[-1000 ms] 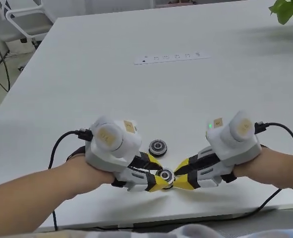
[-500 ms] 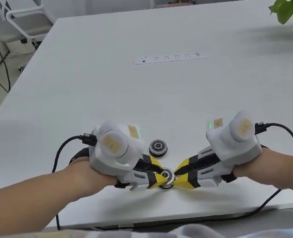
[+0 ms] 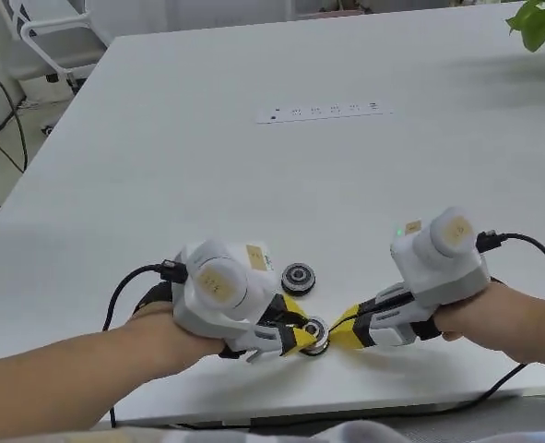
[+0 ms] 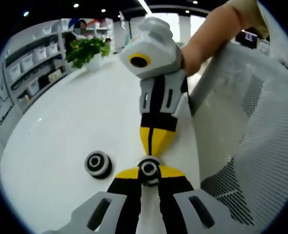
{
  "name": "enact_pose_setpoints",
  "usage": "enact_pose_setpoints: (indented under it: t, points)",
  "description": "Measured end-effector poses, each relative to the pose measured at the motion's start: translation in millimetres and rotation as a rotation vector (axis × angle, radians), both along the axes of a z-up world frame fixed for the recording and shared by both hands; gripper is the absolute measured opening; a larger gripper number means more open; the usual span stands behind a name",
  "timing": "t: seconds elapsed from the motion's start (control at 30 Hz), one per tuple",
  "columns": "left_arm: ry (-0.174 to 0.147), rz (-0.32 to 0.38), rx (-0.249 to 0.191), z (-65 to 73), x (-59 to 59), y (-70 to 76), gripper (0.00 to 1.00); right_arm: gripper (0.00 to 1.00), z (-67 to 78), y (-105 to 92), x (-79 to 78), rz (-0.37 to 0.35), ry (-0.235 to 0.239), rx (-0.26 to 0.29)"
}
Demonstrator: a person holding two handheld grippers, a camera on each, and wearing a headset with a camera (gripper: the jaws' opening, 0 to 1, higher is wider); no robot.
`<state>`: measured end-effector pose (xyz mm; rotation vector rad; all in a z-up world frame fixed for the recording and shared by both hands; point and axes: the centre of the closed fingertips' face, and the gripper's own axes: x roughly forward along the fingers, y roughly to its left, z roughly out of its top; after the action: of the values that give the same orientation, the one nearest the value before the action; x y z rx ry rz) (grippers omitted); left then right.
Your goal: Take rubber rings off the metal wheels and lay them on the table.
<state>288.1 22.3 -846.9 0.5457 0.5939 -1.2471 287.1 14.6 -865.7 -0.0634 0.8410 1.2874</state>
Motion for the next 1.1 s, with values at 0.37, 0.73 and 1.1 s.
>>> enact_pose_setpoints:
  t: [0.37,0.73,1.1]
  points:
    - [-0.017,0.005,0.010,0.1,0.8,0.1,0.12,0.00,12.6,-3.4,1.6,-0.129,0.158,0.087]
    - [-0.008,0.025,0.010,0.2,1.4,-0.4,0.12,0.00,22.1,-0.1,1.4,-0.153,0.194,0.139]
    - [-0.002,0.033,0.005,0.1,1.7,-1.1,0.12,0.00,28.3,6.3,-5.5,-0.148,0.200,0.148]
